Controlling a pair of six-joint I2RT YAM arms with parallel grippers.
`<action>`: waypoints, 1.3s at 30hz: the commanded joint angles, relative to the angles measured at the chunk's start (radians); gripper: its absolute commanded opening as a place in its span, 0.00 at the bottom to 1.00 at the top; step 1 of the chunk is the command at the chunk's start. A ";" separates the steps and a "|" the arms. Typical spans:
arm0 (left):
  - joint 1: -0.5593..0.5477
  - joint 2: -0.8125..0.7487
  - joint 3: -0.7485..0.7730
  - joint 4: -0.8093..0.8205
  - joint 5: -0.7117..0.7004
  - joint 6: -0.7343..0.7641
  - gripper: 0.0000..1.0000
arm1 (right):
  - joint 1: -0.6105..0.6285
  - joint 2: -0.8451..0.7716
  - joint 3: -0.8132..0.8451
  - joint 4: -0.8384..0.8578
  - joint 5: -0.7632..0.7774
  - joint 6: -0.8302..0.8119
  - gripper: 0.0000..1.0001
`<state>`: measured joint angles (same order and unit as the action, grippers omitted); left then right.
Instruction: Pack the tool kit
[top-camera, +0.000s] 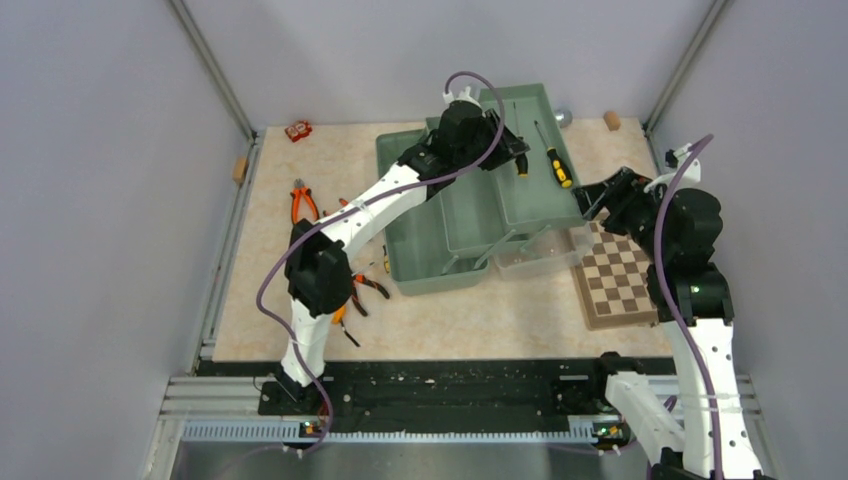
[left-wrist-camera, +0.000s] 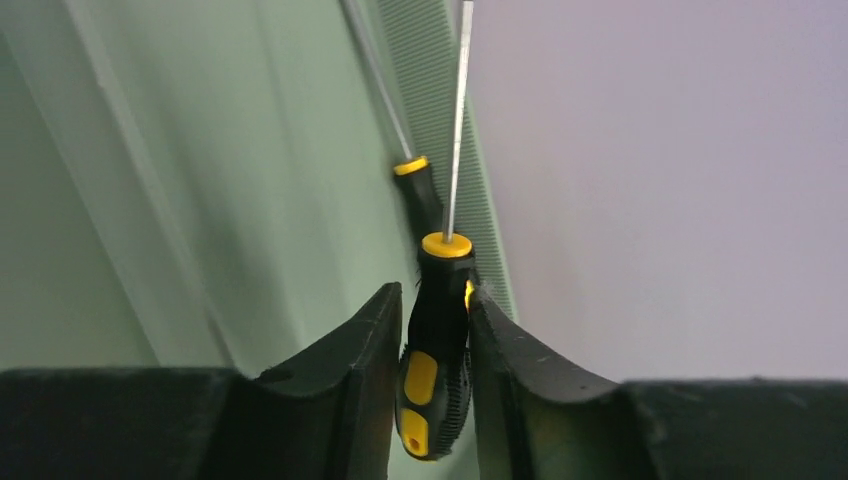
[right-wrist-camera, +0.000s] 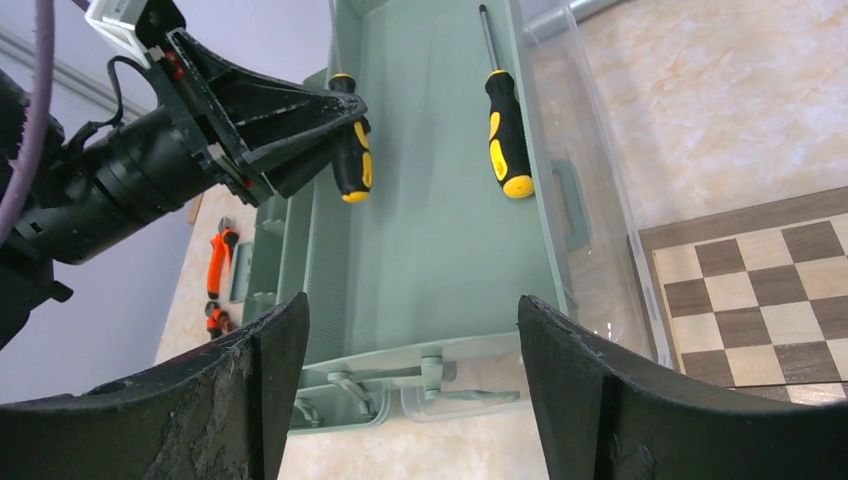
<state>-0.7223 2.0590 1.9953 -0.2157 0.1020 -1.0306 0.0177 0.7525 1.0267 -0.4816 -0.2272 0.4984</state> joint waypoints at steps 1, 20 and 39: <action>-0.005 -0.009 0.058 -0.001 -0.027 0.024 0.43 | 0.011 -0.016 0.003 0.009 0.026 -0.016 0.76; 0.043 -0.380 -0.112 -0.227 -0.177 0.516 0.73 | 0.011 -0.019 0.018 -0.012 0.080 -0.085 0.76; 0.248 -1.067 -0.900 -0.612 -0.464 0.674 0.76 | 0.011 0.011 0.030 -0.001 0.107 -0.116 0.76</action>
<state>-0.5201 1.0420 1.1843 -0.7475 -0.3229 -0.3336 0.0196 0.7624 1.0275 -0.5095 -0.1322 0.3950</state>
